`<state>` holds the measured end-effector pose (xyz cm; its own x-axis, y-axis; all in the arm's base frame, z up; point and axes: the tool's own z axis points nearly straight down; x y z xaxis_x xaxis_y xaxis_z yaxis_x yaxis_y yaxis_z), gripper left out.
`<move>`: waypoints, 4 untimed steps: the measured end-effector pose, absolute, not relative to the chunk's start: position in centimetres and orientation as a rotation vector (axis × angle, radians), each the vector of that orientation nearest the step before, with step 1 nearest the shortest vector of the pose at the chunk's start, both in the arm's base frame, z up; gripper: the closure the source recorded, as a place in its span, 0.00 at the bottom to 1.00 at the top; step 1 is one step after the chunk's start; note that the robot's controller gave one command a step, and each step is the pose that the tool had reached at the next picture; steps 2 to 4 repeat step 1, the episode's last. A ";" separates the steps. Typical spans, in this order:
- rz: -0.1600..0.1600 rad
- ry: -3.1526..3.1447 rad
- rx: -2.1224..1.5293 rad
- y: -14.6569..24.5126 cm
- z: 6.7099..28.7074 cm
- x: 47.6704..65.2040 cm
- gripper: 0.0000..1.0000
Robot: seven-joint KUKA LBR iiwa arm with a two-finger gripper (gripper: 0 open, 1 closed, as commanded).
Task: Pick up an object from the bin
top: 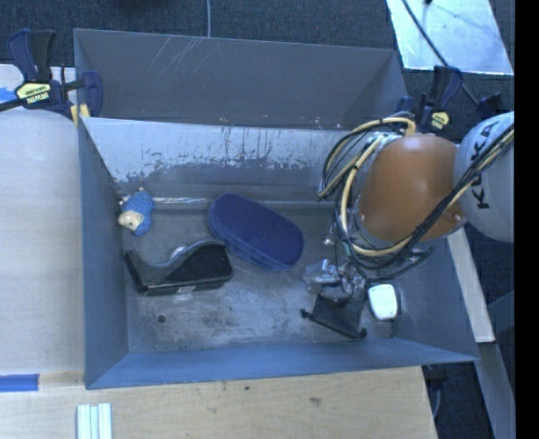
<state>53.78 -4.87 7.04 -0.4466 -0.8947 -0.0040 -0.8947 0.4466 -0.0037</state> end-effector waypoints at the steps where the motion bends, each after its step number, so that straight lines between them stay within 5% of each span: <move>1: -0.002 2.668 -1.650 -4.9 7.0 53.8 0.00; 4: -0.002 2.668 -1.650 -4.9 7.0 53.8 0.00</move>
Offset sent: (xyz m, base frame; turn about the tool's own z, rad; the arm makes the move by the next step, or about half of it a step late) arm 0.0000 0.0000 0.0000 0.0000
